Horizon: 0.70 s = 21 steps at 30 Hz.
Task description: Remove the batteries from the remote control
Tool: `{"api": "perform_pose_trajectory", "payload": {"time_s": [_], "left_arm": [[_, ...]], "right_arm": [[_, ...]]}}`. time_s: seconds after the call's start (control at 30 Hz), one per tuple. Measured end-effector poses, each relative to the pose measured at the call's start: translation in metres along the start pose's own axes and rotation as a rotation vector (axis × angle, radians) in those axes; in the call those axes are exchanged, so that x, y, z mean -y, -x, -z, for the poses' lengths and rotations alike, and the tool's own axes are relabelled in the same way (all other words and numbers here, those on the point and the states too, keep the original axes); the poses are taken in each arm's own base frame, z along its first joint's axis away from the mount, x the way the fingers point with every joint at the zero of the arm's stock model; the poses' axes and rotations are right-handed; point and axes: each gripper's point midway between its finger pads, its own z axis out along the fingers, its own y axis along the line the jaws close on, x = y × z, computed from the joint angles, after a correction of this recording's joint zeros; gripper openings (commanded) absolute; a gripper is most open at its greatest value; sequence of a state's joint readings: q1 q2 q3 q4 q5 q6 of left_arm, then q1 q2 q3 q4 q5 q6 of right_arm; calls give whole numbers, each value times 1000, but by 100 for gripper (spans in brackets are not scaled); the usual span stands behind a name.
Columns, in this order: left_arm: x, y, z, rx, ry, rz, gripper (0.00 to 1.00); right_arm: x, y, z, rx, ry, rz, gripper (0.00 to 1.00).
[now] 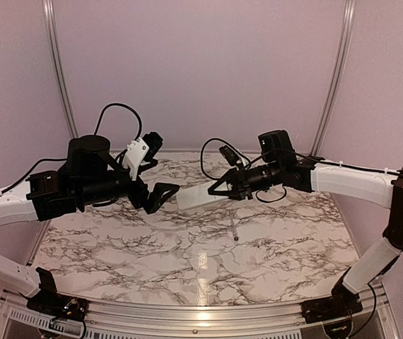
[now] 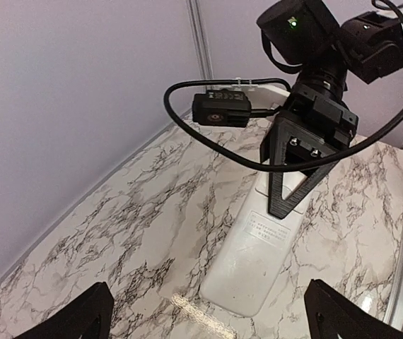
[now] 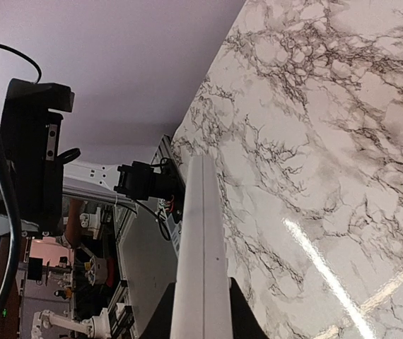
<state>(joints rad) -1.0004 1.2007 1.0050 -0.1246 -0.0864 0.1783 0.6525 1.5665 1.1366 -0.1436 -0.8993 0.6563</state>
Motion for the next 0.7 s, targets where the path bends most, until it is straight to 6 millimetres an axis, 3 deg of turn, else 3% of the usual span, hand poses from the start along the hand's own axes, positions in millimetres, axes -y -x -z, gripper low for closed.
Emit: {"api": "perform_pose_trajectory", "payload": {"time_s": [0.13,0.33,0.5,0.7], "left_arm": [[-35,8,15,37,73,201,99],[-77,-8,18,50,-14,567,94],[-65,-12,11,46,-210,770,92],[-48,5,11,100,-419,918,87]], "right_arm": [[-11,10,3,25,8,26,2],[-18,17,4,47,29,28,2],[-25,23,5,65,51,26,2],[-45,34,10,106,108,50,2]]}}
